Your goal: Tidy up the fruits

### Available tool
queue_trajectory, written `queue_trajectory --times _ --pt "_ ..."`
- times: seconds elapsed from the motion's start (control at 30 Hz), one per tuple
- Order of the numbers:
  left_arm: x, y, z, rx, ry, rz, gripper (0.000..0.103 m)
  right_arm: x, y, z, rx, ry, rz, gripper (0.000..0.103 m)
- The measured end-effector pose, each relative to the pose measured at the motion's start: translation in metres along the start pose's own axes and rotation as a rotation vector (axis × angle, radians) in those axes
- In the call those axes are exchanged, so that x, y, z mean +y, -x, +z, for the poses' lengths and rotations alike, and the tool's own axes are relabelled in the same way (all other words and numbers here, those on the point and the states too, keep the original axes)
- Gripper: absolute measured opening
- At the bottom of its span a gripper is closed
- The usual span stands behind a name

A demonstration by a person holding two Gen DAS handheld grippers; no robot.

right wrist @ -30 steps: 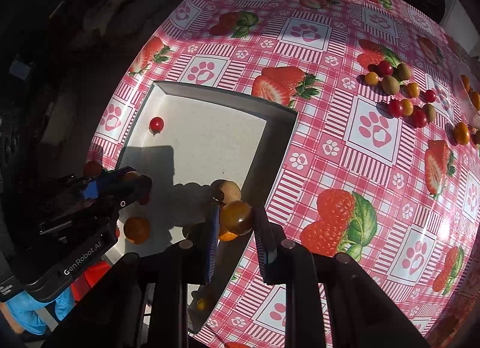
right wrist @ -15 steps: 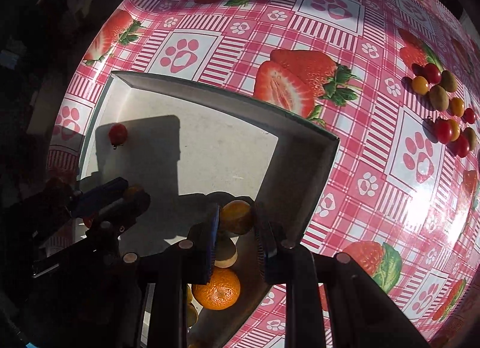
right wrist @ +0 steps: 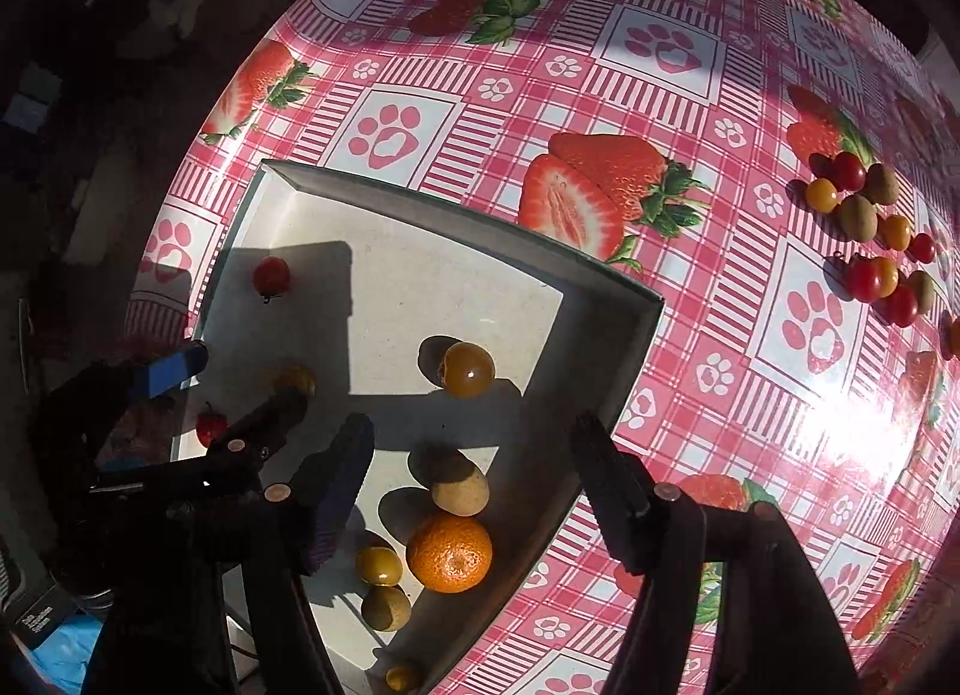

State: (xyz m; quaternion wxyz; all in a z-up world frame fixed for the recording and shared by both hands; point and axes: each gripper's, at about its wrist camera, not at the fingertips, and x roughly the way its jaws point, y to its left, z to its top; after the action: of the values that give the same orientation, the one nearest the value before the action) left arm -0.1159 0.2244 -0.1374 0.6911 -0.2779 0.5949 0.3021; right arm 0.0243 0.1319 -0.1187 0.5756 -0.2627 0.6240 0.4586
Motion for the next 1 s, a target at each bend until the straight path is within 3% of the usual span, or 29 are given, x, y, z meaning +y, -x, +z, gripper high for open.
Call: queue_trajectory --times 0.07,0.17,0.33,0.6,0.77,1.0 --pt "-0.002 0.007 -0.004 -0.011 -0.011 0.021 0.103 0.000 0.010 -0.002 -0.008 -0.012 0.013 0.090" --pt "-0.013 0.020 -0.008 -0.033 -0.068 0.089 0.103 0.000 0.024 -0.007 -0.029 0.000 -0.031 0.092" --pt "-0.034 0.053 -0.016 -0.092 -0.105 0.067 0.103 -0.004 0.041 -0.028 -0.022 -0.021 -0.038 0.093" --pt "-0.044 0.081 -0.040 -0.032 -0.172 0.061 0.103 0.013 0.075 -0.054 -0.001 -0.012 -0.067 0.093" --pt "-0.044 0.103 -0.060 -0.027 -0.172 0.062 0.103 0.022 0.088 -0.072 0.038 0.010 -0.093 0.093" --pt "-0.049 0.121 -0.079 -0.012 -0.168 0.059 0.103 0.033 0.102 -0.083 0.026 0.080 -0.128 0.093"
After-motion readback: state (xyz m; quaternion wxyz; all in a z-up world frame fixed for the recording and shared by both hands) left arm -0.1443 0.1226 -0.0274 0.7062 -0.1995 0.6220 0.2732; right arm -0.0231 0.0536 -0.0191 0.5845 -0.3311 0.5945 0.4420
